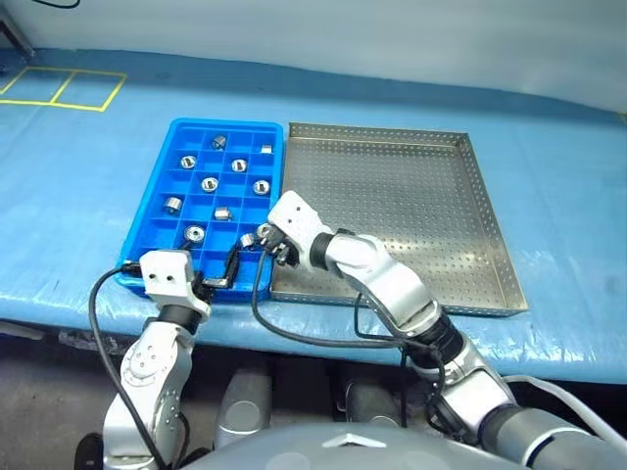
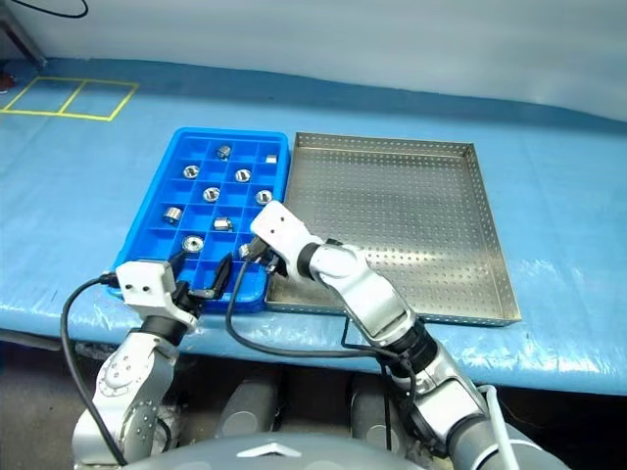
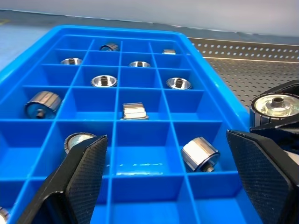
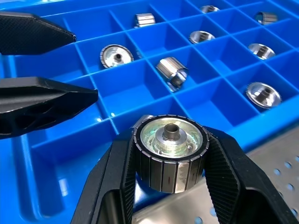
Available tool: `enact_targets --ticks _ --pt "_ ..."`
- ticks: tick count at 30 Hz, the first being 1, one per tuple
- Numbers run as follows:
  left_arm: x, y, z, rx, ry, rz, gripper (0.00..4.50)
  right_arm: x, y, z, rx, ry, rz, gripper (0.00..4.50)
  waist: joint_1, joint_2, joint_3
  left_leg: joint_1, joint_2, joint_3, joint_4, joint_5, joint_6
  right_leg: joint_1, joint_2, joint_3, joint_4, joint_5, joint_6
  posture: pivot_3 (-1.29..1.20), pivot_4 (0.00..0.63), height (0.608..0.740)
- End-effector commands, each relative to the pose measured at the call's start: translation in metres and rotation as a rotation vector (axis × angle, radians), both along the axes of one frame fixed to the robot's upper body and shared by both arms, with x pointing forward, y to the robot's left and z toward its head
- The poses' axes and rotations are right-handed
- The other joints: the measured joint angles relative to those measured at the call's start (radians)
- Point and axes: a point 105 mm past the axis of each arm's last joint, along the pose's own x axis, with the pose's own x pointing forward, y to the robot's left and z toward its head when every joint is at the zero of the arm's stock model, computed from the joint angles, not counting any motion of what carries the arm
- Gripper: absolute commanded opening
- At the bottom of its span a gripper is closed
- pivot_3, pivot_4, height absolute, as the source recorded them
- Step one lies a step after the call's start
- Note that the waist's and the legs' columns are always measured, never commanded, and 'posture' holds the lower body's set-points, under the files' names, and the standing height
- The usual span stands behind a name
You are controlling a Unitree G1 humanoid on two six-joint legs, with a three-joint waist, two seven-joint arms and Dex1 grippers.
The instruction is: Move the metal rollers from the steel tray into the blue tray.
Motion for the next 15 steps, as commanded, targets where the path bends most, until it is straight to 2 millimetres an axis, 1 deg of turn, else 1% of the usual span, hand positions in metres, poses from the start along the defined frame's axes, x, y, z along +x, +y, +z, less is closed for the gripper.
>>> enact_targets --ticks 1,4,9,15 --pt "-0.009 0.006 0.020 0.016 -0.077 0.040 4.50 -0.005 0.015 0.005 0.015 -0.025 0.067 1.71 0.015 0.000 0.000 0.000 0.000 0.000 0.000 0.000 0.000 0.000 0.000 0.000 0.000 0.000 0.000 0.47 0.150 0.740" --pt "-0.015 0.009 0.021 0.018 -0.074 0.064 4.50 -0.007 0.024 0.001 0.012 -0.014 0.101 1.71 0.042 0.000 0.000 0.000 0.000 0.000 0.000 0.000 0.000 0.000 0.000 0.000 -0.001 0.000 0.000 0.50 0.150 0.740" --pt "-0.018 0.009 0.020 0.019 -0.071 0.079 4.50 -0.009 0.032 -0.005 0.024 0.011 0.128 1.71 0.085 0.000 0.000 0.000 0.000 0.000 0.000 0.000 0.000 -0.001 0.000 -0.001 -0.001 0.000 0.000 0.52 0.150 0.740" --pt "-0.016 0.005 0.020 0.025 -0.068 0.066 4.50 -0.006 0.033 -0.013 0.032 0.055 0.111 1.71 0.125 0.000 0.000 -0.001 0.000 0.000 0.000 0.000 0.000 -0.001 0.000 -0.001 -0.001 -0.001 -0.001 0.51 0.150 0.740"
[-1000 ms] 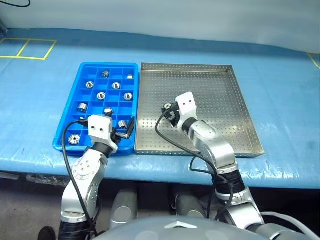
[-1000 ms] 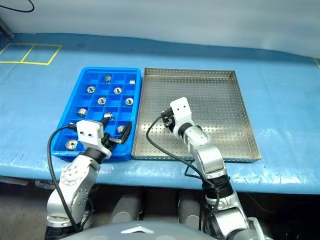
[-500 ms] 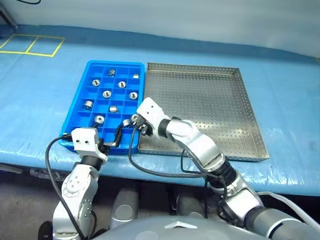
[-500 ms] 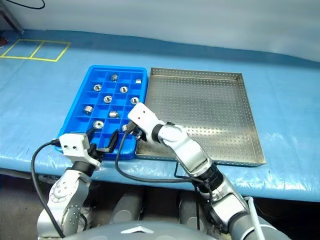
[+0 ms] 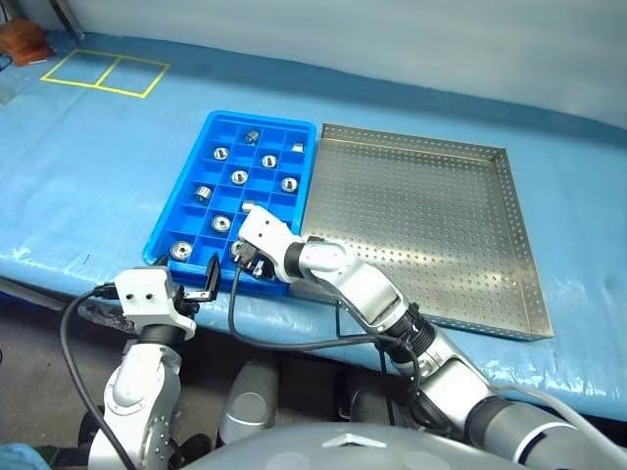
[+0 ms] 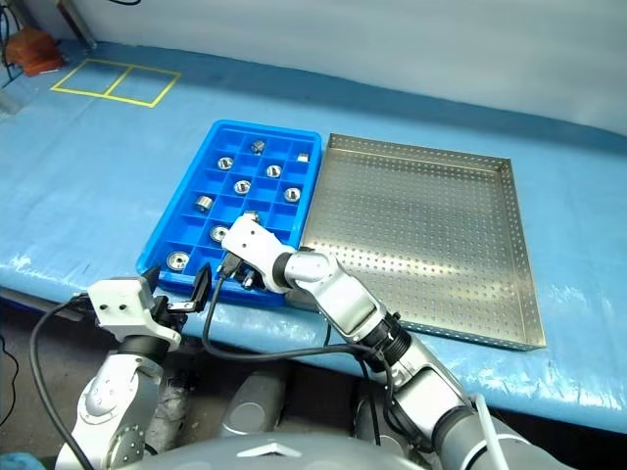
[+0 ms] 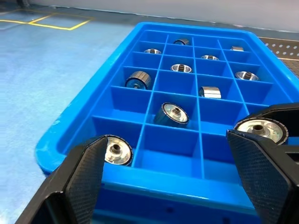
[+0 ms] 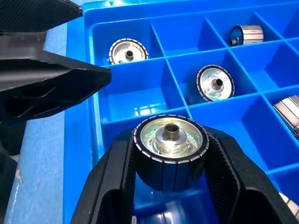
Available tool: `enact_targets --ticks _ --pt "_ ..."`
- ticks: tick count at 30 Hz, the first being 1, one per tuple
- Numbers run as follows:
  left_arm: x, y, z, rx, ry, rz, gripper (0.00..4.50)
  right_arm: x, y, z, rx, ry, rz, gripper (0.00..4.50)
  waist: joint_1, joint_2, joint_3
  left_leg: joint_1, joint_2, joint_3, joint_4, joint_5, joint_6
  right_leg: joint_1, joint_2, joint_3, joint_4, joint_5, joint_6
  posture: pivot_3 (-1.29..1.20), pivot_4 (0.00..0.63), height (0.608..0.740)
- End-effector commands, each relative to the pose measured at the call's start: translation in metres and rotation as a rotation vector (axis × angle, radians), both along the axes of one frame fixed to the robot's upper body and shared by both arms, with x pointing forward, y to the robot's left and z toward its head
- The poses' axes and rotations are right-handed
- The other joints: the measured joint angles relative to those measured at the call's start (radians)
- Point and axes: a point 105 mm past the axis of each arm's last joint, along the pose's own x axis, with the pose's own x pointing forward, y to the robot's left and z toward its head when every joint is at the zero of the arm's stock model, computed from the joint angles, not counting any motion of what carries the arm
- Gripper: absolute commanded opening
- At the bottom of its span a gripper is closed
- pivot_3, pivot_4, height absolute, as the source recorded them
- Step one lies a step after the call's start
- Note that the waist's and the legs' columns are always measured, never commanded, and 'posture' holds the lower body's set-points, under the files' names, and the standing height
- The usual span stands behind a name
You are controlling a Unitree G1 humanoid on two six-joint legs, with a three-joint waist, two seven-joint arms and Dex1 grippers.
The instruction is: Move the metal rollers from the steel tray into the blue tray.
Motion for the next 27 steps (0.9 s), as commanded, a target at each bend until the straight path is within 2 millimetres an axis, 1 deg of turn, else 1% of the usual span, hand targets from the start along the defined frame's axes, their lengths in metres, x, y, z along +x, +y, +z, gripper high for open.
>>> enact_targets --ticks 1,5,7,8,9,13,14,17,21,26,27 --pt "0.001 -0.006 0.019 0.009 -0.074 -0.020 4.50 -0.002 0.005 0.005 0.027 -0.001 0.017 1.71 0.013 0.000 0.000 0.000 0.000 0.000 0.000 0.000 0.000 0.000 0.000 0.000 0.000 0.000 0.000 0.51 0.150 0.740" --pt "0.004 -0.011 0.018 0.009 -0.071 -0.043 4.50 -0.006 0.005 -0.004 0.028 0.074 0.028 1.71 0.028 0.000 0.000 -0.001 0.000 0.000 -0.001 0.000 0.000 -0.001 0.000 0.000 -0.001 0.000 0.000 0.50 0.150 0.740" --pt "0.006 -0.013 0.018 0.010 -0.073 -0.056 4.50 -0.007 0.002 -0.008 0.015 0.091 0.023 2.45 0.035 0.000 0.000 0.000 0.000 0.000 -0.001 0.000 -0.001 -0.001 0.000 0.000 -0.001 0.000 0.000 0.49 0.150 0.740" --pt "0.007 -0.014 0.018 0.010 -0.073 -0.063 4.50 -0.008 0.001 -0.009 0.012 0.092 0.020 2.70 0.038 0.000 0.000 0.000 0.000 0.000 -0.001 0.000 -0.001 -0.001 0.000 0.000 -0.001 0.000 -0.001 0.48 0.150 0.740" --pt "0.008 -0.015 0.018 0.010 -0.073 -0.069 4.50 -0.008 0.000 -0.008 0.016 0.090 0.011 3.04 0.039 0.000 0.000 0.000 0.000 0.000 -0.002 0.000 -0.001 -0.001 0.000 0.000 -0.001 0.000 0.000 0.48 0.150 0.740" --pt "0.014 -0.019 0.019 0.015 -0.077 -0.105 4.50 -0.006 -0.005 0.002 0.050 0.063 -0.023 4.31 0.038 0.000 0.000 0.000 0.000 0.001 -0.002 -0.002 -0.002 -0.001 0.000 0.000 -0.002 -0.002 0.000 0.42 0.150 0.740" --pt "0.016 -0.020 0.020 0.015 -0.081 -0.118 4.50 -0.005 -0.009 0.007 0.068 0.048 -0.040 4.48 0.038 0.000 0.000 0.000 0.000 0.001 -0.002 -0.003 -0.003 -0.001 0.000 0.000 -0.001 -0.002 0.000 0.41 0.150 0.740" --pt "0.024 -0.024 0.022 0.018 -0.090 -0.150 4.50 -0.004 -0.020 0.021 0.129 0.017 -0.080 4.48 0.033 0.000 0.000 0.000 0.000 0.001 -0.002 -0.004 -0.003 -0.001 0.000 -0.001 -0.001 -0.002 0.003 0.37 0.150 0.740" --pt "0.036 -0.032 0.027 0.015 -0.109 -0.209 4.50 -0.002 -0.048 0.037 0.212 -0.028 -0.167 4.48 0.023 0.000 0.000 -0.001 0.000 0.000 -0.002 -0.004 -0.003 -0.001 0.000 -0.001 -0.001 -0.002 0.004 0.29 0.150 0.740" --pt "0.050 -0.042 0.031 0.019 -0.124 -0.283 4.50 0.005 -0.086 0.045 0.265 -0.074 -0.342 4.48 -0.039 0.000 0.000 -0.001 0.000 0.000 0.001 -0.003 -0.003 0.001 0.000 -0.001 -0.001 -0.004 0.001 0.21 0.150 0.740" --pt "0.052 -0.043 0.031 0.021 -0.126 -0.291 4.50 0.005 -0.089 0.046 0.270 -0.077 -0.360 4.48 -0.055 0.000 0.000 -0.001 0.000 0.000 0.001 -0.003 -0.003 0.001 0.000 -0.001 -0.001 -0.004 0.001 0.19 0.150 0.740"
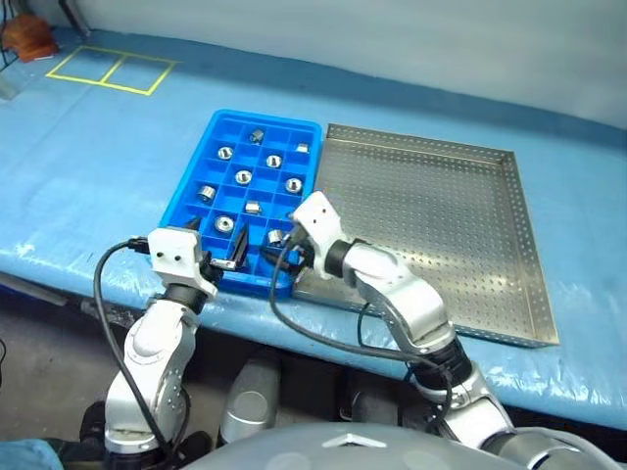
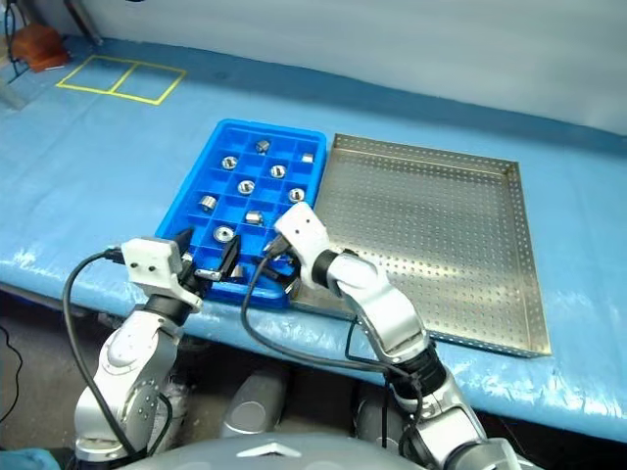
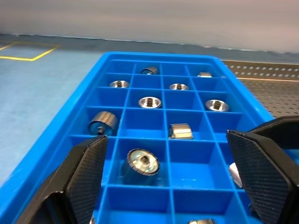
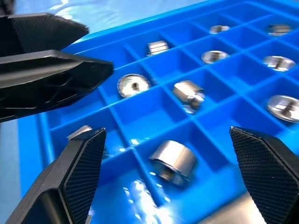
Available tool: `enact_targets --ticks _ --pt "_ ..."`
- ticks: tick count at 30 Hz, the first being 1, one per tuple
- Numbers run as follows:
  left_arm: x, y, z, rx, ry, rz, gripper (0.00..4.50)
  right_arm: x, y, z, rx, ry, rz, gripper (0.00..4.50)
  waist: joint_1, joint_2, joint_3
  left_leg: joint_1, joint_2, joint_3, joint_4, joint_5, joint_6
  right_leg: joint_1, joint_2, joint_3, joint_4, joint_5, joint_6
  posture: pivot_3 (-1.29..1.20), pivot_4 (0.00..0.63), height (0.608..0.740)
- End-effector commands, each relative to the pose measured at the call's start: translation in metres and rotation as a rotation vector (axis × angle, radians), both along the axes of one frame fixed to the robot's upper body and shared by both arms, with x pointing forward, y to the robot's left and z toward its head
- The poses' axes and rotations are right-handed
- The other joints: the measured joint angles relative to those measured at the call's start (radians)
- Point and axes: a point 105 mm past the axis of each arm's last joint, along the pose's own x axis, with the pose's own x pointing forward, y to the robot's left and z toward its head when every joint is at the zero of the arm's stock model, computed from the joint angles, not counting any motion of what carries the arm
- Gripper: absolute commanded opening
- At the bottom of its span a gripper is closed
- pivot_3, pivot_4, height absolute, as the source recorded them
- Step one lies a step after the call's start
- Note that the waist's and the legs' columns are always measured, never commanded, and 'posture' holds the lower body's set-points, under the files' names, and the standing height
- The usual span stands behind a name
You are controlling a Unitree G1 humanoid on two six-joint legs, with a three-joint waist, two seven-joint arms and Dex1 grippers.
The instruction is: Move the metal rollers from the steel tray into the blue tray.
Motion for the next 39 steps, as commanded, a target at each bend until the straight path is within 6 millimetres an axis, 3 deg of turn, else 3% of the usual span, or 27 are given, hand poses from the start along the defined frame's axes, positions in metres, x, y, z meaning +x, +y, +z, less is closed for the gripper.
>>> enact_targets --ticks 1,11,22,31,33,34,35,39 --pt "0.006 -0.009 0.005 -0.004 -0.018 -0.061 4.50 0.002 -0.020 0.020 0.063 -0.067 -0.095 4.48 -0.037 0.000 0.000 0.001 0.000 0.000 0.000 0.000 0.000 0.000 0.000 0.000 0.000 0.000 0.000 0.18 0.150 0.740" --pt "0.029 -0.013 0.013 0.028 -0.052 -0.101 4.50 -0.007 -0.073 0.012 0.092 -0.118 -0.379 4.48 -0.153 0.000 0.000 0.001 0.000 -0.001 0.000 0.000 0.000 0.001 0.000 0.000 0.002 0.005 0.002 0.08 0.150 0.740" --pt "0.042 0.003 0.019 0.096 -0.100 -0.006 4.50 -0.024 -0.083 -0.002 0.132 -0.071 -0.501 4.48 -0.190 0.000 0.000 0.001 0.000 -0.001 0.001 0.001 0.001 0.002 0.000 0.001 0.003 0.004 0.006 0.08 0.150 0.740" --pt "0.036 0.008 0.019 0.106 -0.099 0.016 4.50 -0.025 -0.087 -0.004 0.123 -0.064 -0.526 4.48 -0.185 0.000 0.000 0.001 0.000 -0.001 0.002 0.001 0.001 0.002 0.000 0.001 0.003 0.005 0.007 0.15 0.150 0.740" --pt "0.035 0.009 0.019 0.100 -0.099 0.019 4.50 -0.025 -0.088 -0.005 0.131 -0.052 -0.526 4.10 -0.181 0.000 0.000 0.001 0.000 -0.001 0.002 0.001 0.001 0.002 0.000 0.001 0.003 0.005 0.007 0.15 0.150 0.740" --pt "0.034 0.009 0.019 0.097 -0.100 0.019 4.09 -0.025 -0.088 -0.006 0.135 -0.045 -0.523 3.89 -0.180 0.000 0.000 0.001 0.000 -0.001 0.002 0.001 0.001 0.002 0.000 0.001 0.004 0.005 0.007 0.15 0.150 0.740" --pt "0.034 0.009 0.019 0.094 -0.101 0.020 3.94 -0.025 -0.088 -0.006 0.138 -0.041 -0.520 3.65 -0.177 0.000 0.000 0.001 0.000 -0.001 0.002 0.001 0.001 0.002 0.000 0.001 0.004 0.005 0.007 0.15 0.150 0.740" --pt "0.033 0.009 0.019 0.089 -0.103 0.021 2.62 -0.025 -0.088 -0.006 0.141 -0.038 -0.518 2.30 -0.170 0.000 0.000 0.001 0.000 -0.001 0.002 0.001 0.001 0.002 0.000 0.001 0.004 0.005 0.007 0.16 0.150 0.740"
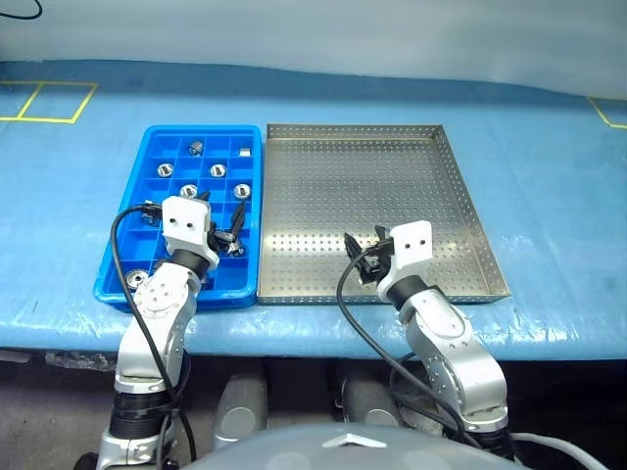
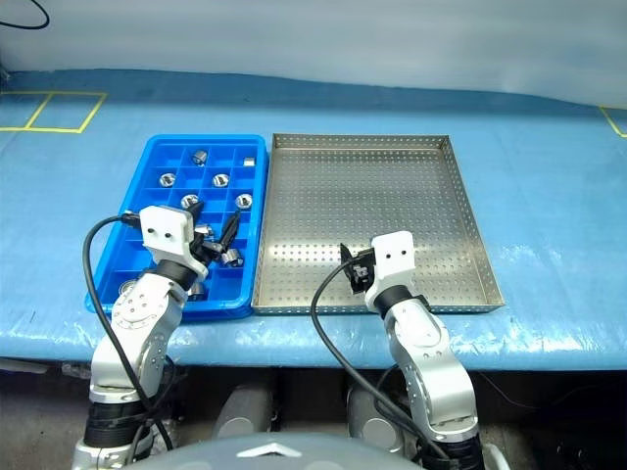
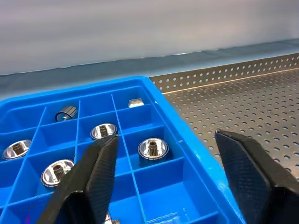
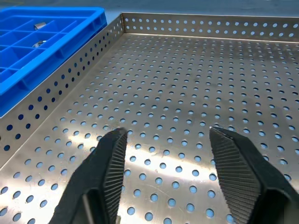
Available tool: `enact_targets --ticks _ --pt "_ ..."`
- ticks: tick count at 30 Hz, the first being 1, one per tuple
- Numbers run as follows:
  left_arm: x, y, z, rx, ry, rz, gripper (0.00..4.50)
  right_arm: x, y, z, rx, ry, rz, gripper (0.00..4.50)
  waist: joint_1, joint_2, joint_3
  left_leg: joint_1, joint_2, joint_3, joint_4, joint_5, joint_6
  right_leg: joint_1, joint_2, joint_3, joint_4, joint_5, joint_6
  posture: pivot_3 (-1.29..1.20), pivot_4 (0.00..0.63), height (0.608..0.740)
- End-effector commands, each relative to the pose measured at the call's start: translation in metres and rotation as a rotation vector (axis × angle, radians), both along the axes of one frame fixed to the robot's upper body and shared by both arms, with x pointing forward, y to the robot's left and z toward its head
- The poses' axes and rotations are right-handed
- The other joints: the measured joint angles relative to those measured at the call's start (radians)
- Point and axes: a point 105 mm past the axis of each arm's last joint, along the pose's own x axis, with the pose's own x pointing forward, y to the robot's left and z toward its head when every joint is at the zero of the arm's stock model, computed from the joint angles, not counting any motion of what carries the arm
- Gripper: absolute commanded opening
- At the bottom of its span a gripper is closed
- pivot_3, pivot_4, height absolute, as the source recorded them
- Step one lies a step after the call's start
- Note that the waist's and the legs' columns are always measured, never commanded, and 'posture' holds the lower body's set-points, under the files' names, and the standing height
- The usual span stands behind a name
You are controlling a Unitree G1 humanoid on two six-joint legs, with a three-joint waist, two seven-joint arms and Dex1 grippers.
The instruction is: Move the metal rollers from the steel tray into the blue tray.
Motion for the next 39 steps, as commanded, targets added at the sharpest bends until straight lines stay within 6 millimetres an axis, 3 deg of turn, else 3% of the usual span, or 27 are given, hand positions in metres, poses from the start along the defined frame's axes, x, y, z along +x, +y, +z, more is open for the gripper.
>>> enact_targets --ticks 1,6,8,39 --pt "-0.004 0.000 0.018 -0.005 -0.075 0.006 2.28 0.000 0.001 0.014 0.021 -0.048 0.007 1.96 0.004 0.000 0.000 0.000 0.000 0.000 0.000 0.000 0.000 0.000 0.000 0.000 0.000 0.000 0.000 0.16 0.150 0.740" --pt "-0.005 0.000 0.017 -0.005 -0.075 0.004 0.60 -0.001 0.003 0.015 0.023 -0.045 0.019 0.30 0.011 0.000 0.000 0.000 0.000 0.000 0.000 0.000 0.000 0.000 0.000 0.000 0.000 0.000 0.000 0.17 0.150 0.740" --pt "-0.005 -0.001 0.018 -0.008 -0.078 0.003 0.01 -0.001 0.004 0.016 0.021 -0.053 0.026 0.00 0.011 0.000 0.000 0.000 0.000 0.000 0.000 0.000 0.000 0.000 0.000 0.000 0.000 0.000 0.000 0.17 0.150 0.740" --pt "0.000 -0.010 0.017 -0.018 -0.080 -0.028 0.01 -0.001 0.001 0.022 0.010 -0.069 -0.003 0.00 0.011 0.000 0.000 0.000 0.000 0.000 0.003 0.000 0.000 0.001 0.000 0.000 0.001 0.001 0.000 0.13 0.150 0.740"
